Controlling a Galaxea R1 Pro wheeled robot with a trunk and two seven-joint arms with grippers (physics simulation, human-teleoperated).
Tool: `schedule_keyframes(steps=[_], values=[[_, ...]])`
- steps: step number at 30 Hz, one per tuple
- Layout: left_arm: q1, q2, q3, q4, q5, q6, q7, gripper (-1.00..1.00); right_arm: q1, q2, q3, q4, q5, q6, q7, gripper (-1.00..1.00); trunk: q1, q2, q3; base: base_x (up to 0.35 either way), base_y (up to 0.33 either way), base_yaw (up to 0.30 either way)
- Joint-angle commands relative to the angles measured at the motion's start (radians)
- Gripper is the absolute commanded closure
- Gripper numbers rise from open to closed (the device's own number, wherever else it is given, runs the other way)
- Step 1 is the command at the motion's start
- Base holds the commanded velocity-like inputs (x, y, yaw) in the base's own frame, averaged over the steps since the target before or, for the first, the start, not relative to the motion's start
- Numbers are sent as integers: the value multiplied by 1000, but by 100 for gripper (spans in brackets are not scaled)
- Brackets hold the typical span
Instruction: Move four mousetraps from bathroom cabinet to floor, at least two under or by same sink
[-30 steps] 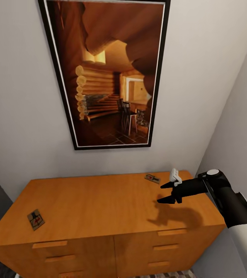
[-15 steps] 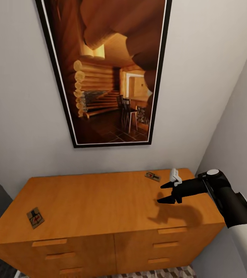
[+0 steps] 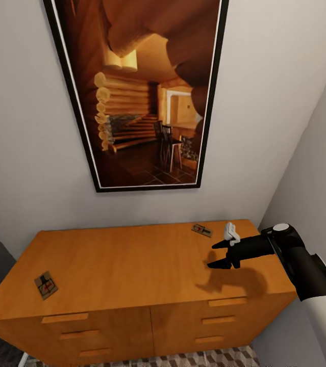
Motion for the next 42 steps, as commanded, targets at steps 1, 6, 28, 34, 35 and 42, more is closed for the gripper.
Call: schedule_keyframes(steps=[1,6,28,34,35,42], values=[[-1,-1,-9,2,10,-6,2,-100,-1,0,1,-1,5,11,5,-100,1,-2,-3,0,0,0],[-1,-1,-9,2,10,-5,2,-100,-1,0,1,-1,5,11,5,-100,1,-2,-11,0,0,0],[-1,-24,-9,2,10,-3,2,-100,-1,0,1,-1,5,11,5,-100,1,-2,-46,138,0,0],[-1,-37,-9,2,10,-3,3,-100,-1,0,1,-1,5,11,5,-100,1,-2,-55,16,0,0],[-1,-39,-9,2,10,-3,3,-100,-1,0,1,-1,5,11,5,-100,1,-2,-56,4,0,0],[-1,-42,-9,2,10,-3,2,-100,-1,0,1,-1,5,11,5,-100,1,-2,-61,1,0,0]])
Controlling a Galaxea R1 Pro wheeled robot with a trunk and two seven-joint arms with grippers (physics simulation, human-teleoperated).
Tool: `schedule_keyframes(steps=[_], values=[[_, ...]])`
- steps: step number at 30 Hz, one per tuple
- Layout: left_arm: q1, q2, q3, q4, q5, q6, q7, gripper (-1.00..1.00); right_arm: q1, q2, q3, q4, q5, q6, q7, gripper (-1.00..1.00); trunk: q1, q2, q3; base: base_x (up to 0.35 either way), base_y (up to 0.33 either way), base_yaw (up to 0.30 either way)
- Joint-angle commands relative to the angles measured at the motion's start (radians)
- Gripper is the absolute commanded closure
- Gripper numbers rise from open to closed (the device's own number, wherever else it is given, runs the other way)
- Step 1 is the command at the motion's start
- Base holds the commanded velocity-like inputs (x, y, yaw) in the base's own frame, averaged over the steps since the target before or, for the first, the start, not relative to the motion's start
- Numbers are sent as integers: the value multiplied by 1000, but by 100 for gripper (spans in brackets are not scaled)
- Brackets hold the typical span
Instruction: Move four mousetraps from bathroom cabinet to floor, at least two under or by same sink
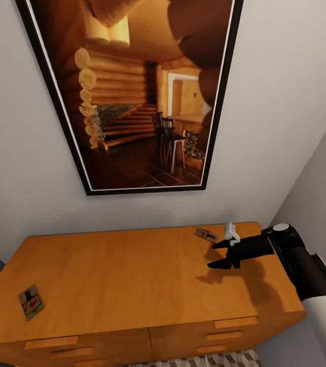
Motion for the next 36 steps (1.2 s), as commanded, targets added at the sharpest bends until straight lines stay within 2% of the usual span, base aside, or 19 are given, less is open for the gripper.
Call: schedule_keyframes(steps=[1,10,17,20,23,27,36], values=[[-1,-1,-9,2,9,-6,2,-100,-1,0,1,-1,5,11,5,-100,1,-2,-2,0,0,0],[-1,-1,-9,2,9,-6,1,-100,-1,0,1,-1,5,6,5,-100,1,-2,-2,0,0,0],[-1,-1,-9,2,9,-6,1,-100,-1,0,2,-1,6,-38,-1,-100,1,-2,-2,0,0,0],[-1,-1,-9,2,9,-6,1,-100,-1,0,0,0,6,-51,-38,-100,1,-2,-2,0,0,0],[-1,-1,-9,2,9,-6,1,-100,-1,0,-2,1,6,-57,-112,-100,1,-2,-2,0,0,0],[-1,-1,-9,2,9,-6,1,-100,-1,0,-4,7,5,-59,-176,-100,1,-2,-2,0,0,0],[1,-1,-9,2,9,-6,1,-100,-1,0,-11,14,5,-60,-224,-100,1,-2,-2,0,0,0]])
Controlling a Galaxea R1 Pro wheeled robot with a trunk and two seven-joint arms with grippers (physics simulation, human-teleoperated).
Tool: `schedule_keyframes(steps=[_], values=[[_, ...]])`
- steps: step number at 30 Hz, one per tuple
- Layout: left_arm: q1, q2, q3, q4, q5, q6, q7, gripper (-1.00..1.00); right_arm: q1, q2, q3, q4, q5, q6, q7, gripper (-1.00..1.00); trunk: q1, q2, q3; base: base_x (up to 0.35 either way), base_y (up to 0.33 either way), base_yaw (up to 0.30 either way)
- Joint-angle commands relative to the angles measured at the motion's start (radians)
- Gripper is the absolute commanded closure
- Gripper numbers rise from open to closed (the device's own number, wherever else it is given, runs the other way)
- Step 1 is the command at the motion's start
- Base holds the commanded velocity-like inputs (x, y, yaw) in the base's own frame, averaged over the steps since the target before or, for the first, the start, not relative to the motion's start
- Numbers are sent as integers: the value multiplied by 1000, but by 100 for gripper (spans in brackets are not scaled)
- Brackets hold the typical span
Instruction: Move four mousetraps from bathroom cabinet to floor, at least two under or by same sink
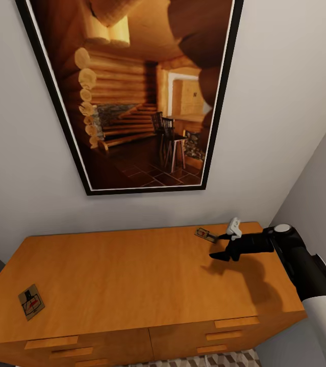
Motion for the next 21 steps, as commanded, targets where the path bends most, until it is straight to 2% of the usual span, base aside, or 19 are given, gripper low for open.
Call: schedule_keyframes(steps=[1,6,15,21], values=[[-1,-1,-9,2,9,-6,2,-100,-1,-1,-5,-1,3,9,-12,-100,1,-2,-2,0,0,0],[0,-1,-9,2,9,-6,2,-100,-1,-1,-23,3,2,9,-66,-100,1,-2,-2,0,0,0],[4,-1,-9,2,9,-6,2,-100,-1,-1,-28,34,2,4,-125,-100,1,-2,-2,0,0,0],[5,-1,-9,2,9,-6,2,-100,-1,-2,-29,57,1,-27,-155,-100,1,-2,-2,0,0,0]])
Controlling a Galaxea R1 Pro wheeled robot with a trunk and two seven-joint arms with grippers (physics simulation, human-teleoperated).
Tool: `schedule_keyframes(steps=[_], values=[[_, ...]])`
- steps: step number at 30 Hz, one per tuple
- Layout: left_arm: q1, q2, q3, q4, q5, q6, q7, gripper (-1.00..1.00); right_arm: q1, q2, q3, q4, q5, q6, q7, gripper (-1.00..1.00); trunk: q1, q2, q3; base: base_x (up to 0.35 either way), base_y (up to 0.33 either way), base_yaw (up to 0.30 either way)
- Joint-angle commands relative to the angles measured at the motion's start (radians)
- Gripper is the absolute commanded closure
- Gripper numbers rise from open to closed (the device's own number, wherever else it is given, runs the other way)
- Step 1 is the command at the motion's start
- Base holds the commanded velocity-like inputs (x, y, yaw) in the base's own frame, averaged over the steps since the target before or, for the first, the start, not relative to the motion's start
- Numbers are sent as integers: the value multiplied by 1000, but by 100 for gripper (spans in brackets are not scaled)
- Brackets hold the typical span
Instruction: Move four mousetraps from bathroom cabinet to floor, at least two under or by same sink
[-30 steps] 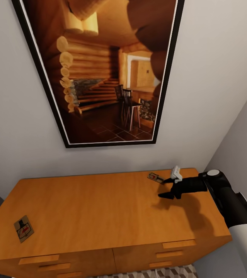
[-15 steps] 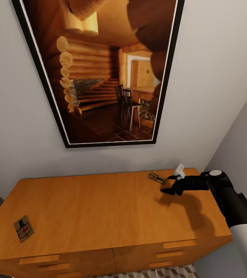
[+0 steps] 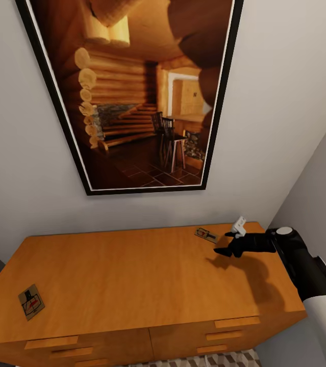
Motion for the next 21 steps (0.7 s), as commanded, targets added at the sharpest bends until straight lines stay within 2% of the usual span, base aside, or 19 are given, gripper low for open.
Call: schedule_keyframes(steps=[1,14,16,21], values=[[-1,0,-9,2,9,-6,2,-100,-1,0,0,3,3,6,3,-100,1,-2,-2,0,0,0],[0,-1,-9,2,9,-6,2,-100,-1,-1,-5,11,1,-56,7,-100,1,-2,-2,0,0,0],[0,-1,-9,2,9,-6,2,-100,-1,-1,-19,10,-1,-60,9,-100,1,-2,-2,0,0,0],[0,-2,-9,2,9,-6,2,-100,-1,0,-92,10,-5,-65,32,-100,1,-2,-2,0,0,0]])
